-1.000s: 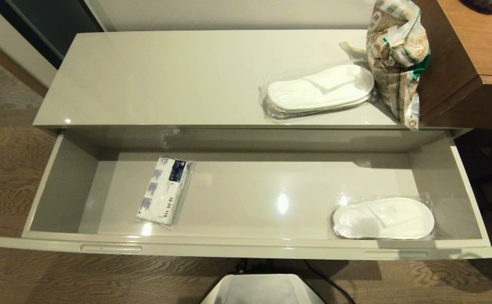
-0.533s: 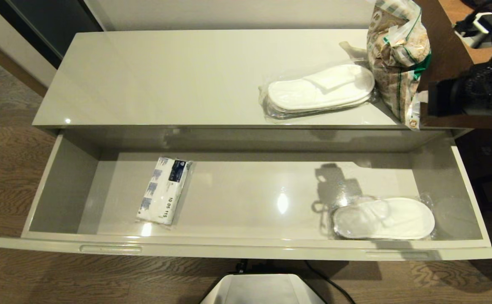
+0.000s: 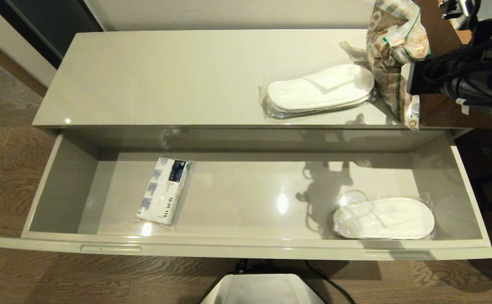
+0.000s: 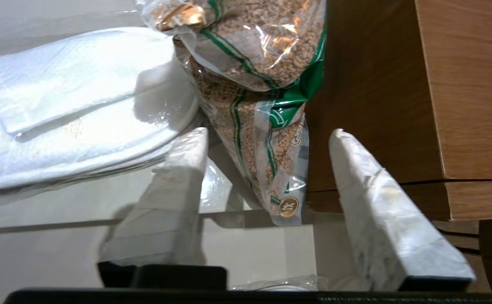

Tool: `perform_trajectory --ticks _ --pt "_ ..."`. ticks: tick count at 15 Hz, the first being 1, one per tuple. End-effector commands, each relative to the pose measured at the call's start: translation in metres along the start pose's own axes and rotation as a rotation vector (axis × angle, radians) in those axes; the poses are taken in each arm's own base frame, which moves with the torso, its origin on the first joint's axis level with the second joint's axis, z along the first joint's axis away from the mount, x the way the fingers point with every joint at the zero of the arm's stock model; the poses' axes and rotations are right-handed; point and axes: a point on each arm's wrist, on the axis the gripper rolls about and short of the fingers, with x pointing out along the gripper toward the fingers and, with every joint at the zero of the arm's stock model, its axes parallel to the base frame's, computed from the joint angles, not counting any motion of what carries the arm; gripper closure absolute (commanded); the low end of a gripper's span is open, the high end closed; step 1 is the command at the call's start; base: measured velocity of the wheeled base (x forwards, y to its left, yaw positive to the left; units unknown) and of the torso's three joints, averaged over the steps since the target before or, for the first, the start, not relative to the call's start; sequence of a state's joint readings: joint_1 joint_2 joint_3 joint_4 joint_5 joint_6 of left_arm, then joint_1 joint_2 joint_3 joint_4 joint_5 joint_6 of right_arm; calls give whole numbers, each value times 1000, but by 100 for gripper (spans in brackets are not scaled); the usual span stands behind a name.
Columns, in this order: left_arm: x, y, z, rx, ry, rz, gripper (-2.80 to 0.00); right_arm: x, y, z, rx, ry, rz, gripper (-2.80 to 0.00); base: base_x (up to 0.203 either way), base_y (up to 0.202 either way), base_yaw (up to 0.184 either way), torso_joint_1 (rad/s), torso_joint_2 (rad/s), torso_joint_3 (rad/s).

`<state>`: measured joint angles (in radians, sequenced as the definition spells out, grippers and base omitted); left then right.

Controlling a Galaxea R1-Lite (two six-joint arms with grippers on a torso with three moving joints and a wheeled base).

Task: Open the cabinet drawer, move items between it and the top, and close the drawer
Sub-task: Pick up the solid drinks on the table

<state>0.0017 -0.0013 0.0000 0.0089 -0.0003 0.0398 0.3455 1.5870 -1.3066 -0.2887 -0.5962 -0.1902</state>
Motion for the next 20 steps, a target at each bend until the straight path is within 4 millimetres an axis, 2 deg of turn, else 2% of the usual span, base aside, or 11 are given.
perform_trajectory --ticks 1,7,9,11,15,18,20 --pt "0 0 0 0 2 0 0 3 3 -4 -17 7 -1 -280 0 0 0 0 0 0" --pt "0 0 0 0 2 0 0 15 10 -11 -72 -95 10 -280 0 0 0 0 0 0" --pt "0 0 0 0 2 0 0 27 -2 -19 -120 -122 55 -280 0 0 0 0 0 0" --pt "0 0 0 0 2 0 0 47 -12 -34 -157 -110 50 -280 0 0 0 0 0 0" --pt "0 0 0 0 1 0 0 96 -2 -67 -149 -194 -8 -280 0 0 0 0 0 0" --pt "0 0 0 0 2 0 0 120 8 -92 -140 -227 -34 -280 0 0 0 0 0 0" --pt "0 0 0 0 2 1 0 131 13 -101 -136 -236 -45 -280 0 0 0 0 0 0"
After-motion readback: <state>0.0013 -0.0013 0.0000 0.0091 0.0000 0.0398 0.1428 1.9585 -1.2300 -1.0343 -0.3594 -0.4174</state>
